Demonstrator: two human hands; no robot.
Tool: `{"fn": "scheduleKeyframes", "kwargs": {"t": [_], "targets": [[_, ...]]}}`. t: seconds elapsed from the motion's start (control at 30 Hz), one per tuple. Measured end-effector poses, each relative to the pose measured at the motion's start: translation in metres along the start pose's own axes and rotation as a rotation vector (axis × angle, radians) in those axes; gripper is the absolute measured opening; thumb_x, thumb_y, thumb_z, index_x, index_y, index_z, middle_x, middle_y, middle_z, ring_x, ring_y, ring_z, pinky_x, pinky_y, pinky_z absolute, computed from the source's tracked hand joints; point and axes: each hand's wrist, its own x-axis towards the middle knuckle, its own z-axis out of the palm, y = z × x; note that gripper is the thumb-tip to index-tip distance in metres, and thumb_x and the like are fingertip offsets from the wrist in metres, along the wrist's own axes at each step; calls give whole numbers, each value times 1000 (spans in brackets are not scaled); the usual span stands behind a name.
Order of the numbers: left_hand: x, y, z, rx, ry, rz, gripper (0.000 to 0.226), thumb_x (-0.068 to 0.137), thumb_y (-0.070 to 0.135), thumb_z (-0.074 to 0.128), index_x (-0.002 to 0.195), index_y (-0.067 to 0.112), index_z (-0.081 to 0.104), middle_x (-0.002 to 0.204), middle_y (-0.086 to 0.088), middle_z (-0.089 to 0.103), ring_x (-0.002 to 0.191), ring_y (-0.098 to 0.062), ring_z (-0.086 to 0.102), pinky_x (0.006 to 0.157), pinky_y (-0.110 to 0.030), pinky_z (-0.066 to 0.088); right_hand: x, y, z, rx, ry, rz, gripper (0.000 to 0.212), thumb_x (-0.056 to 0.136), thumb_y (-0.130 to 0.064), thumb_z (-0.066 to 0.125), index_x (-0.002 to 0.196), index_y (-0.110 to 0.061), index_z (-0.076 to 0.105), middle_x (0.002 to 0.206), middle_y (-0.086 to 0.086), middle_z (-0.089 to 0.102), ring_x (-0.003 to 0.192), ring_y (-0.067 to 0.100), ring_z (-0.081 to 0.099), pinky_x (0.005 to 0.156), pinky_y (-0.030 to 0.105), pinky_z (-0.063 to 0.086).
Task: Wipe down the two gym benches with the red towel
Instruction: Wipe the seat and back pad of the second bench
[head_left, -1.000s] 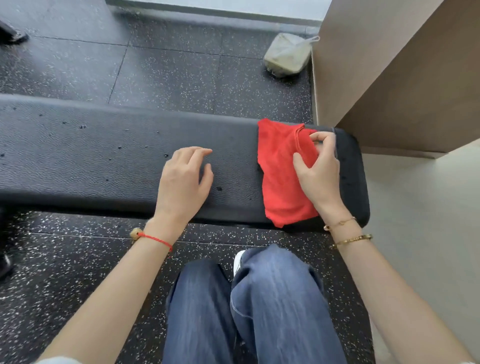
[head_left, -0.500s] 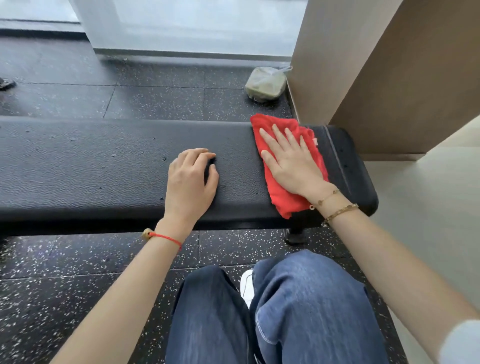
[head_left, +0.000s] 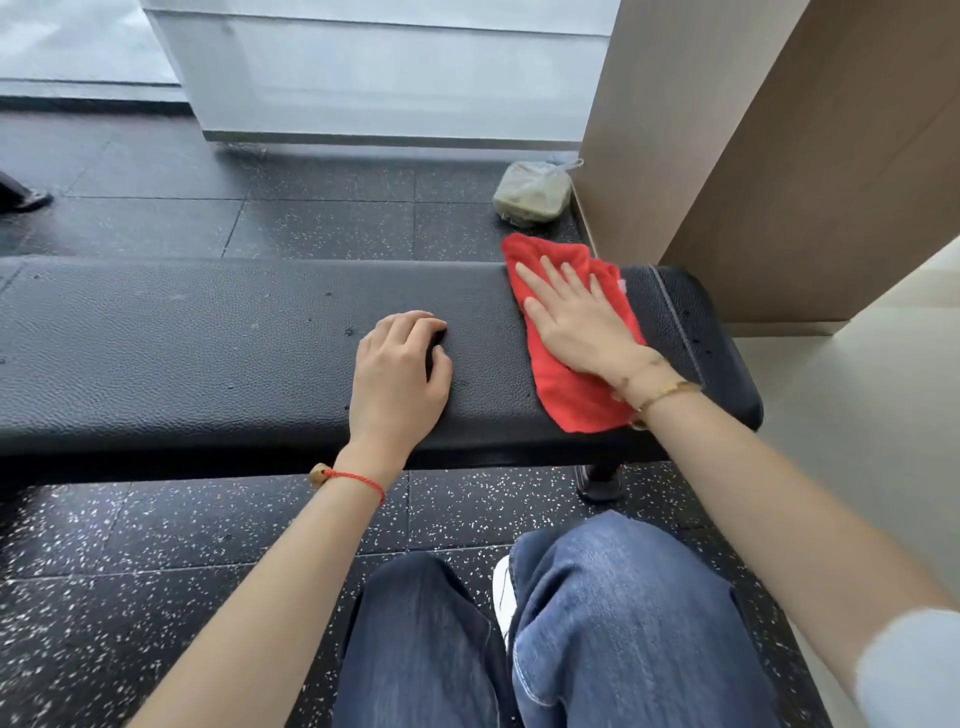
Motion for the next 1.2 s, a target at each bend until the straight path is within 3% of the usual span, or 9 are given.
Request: {"fn": "scheduleKeyframes", "kwargs": {"t": [0.13,0.23,0.3,0.4,0.53,0.67,0.83,1.1,1.2], "targets": [[0,1,0,5,-5,0,24,90,19,55,112,17,64,121,1,63,117,-23,54,102,-39,40,9,-52,14,9,2,-185,51,105,-37,23,156,-33,12,165,-1,5,152,21,1,122,45,-5],[0,1,1,15,-10,2,26,90,19,55,114,17,64,122,0,63,118,-24,53,103,-39,40,-20,-44,18,6,13,-301,51,105,-37,26,155,-36,13,164,-4,7,152,19,2,122,43,-4],[0,1,1,13,-10,-1,26,90,18,55,114,16,64,123,1,63,119,-23,53,104,-38,39,-38,-20,20,0,51,-302,51,105,-39,27,155,-37,15,164,-5,10,152,18,5,123,44,-1],[-1,1,1,18,-9,-3,25,91,19,55,114,16,64,123,1,62,120,-23,52,104,-38,39,-35,12,16,-10,70,-149,51,104,-41,25,154,-38,15,164,-5,9,152,19,6,122,45,-1],[-2,3,0,23,-10,-7,25,91,18,54,114,15,63,124,0,62,120,-23,52,104,-38,39,8,-5,11,8,75,8,52,105,-40,22,156,-33,13,165,1,6,152,24,3,122,46,-5],[-2,3,0,21,-13,-7,26,90,17,55,115,15,63,124,0,62,120,-23,52,105,-38,39,1,-31,17,12,62,-132,52,105,-37,24,156,-32,14,165,1,7,152,23,4,122,44,-6],[-2,1,1,10,-13,-3,26,90,16,56,115,16,64,124,1,62,120,-22,52,104,-37,38,-67,-5,21,-21,83,-282,53,103,-40,31,154,-36,17,164,-5,12,151,19,7,123,43,-1],[-3,1,1,13,-5,8,26,91,16,54,115,16,63,123,1,62,120,-21,52,104,-36,40,-8,51,1,17,81,162,53,103,-46,23,154,-39,13,165,-3,6,152,22,3,121,48,-5],[-4,1,1,14,-7,5,26,92,16,54,116,16,63,123,1,62,120,-21,52,104,-37,40,26,20,2,34,36,120,53,103,-44,19,155,-36,11,165,-1,5,152,24,1,121,48,-7]]}}
